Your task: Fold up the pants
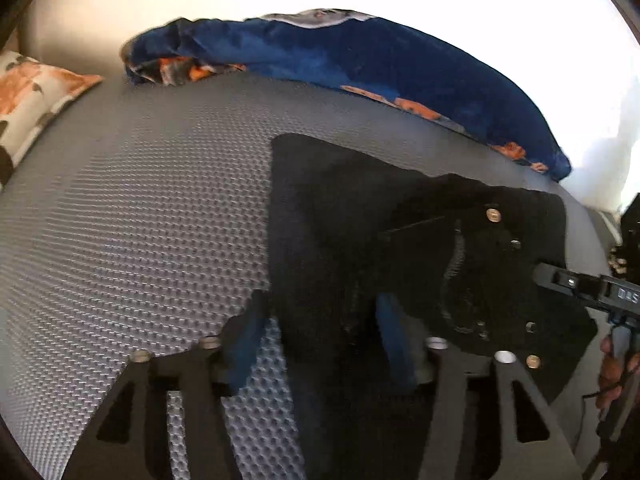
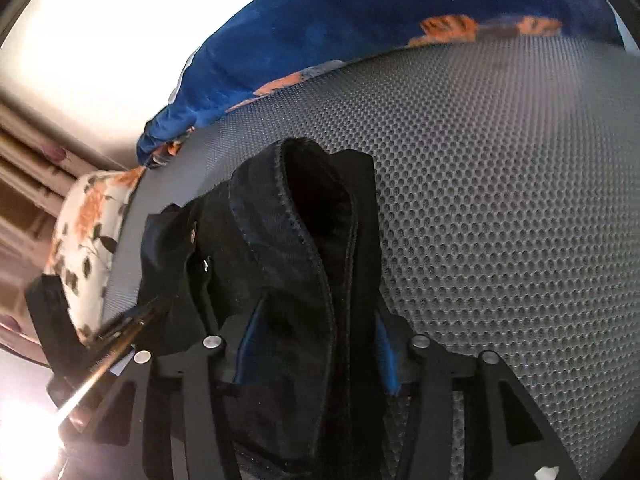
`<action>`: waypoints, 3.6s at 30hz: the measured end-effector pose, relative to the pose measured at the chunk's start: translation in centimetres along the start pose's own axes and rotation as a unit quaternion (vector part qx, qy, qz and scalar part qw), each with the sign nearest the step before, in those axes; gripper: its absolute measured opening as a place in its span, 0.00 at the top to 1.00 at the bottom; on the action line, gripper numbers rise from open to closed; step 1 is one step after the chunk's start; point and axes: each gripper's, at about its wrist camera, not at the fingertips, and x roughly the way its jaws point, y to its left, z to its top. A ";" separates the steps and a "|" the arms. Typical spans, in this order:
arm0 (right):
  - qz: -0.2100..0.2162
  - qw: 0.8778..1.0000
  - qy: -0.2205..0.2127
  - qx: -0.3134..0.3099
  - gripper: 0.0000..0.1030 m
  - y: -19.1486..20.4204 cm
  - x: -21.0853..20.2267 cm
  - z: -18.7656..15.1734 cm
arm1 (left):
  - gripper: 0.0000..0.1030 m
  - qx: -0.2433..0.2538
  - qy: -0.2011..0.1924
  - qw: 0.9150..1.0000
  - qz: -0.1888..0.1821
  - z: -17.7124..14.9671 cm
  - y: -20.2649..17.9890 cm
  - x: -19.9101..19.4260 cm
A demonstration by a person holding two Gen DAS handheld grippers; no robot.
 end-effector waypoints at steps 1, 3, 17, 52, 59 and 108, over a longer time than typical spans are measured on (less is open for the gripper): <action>-0.010 1.000 -0.001 -0.007 0.56 0.3 0.0 -0.1 | 0.36 -0.001 0.000 1.000 0.005 -0.1 -0.1 -0.1; -0.029 0.999 0.000 -0.017 0.49 1.0 -0.3 -0.3 | 0.36 -0.001 0.001 1.000 0.019 -0.3 -0.4 -0.8; -0.133 0.987 -0.058 -0.068 0.31 3.5 -6.4 -6.4 | 0.29 0.016 -0.041 0.992 0.118 -5.5 -3.5 -10.1; -0.188 0.964 -0.123 -0.140 0.01 12.0 -11.5 -18.8 | 0.12 -0.019 -0.067 0.987 0.148 -14.9 -6.3 -17.5; -0.184 0.964 -0.125 -0.145 0.01 12.1 -11.7 -19.0 | 0.12 -0.015 -0.072 0.985 0.157 -15.2 -6.6 -17.6; -0.192 0.967 -0.096 -0.135 0.01 10.6 -10.7 -19.5 | 0.12 0.015 -0.061 0.983 0.174 -16.2 -7.3 -16.4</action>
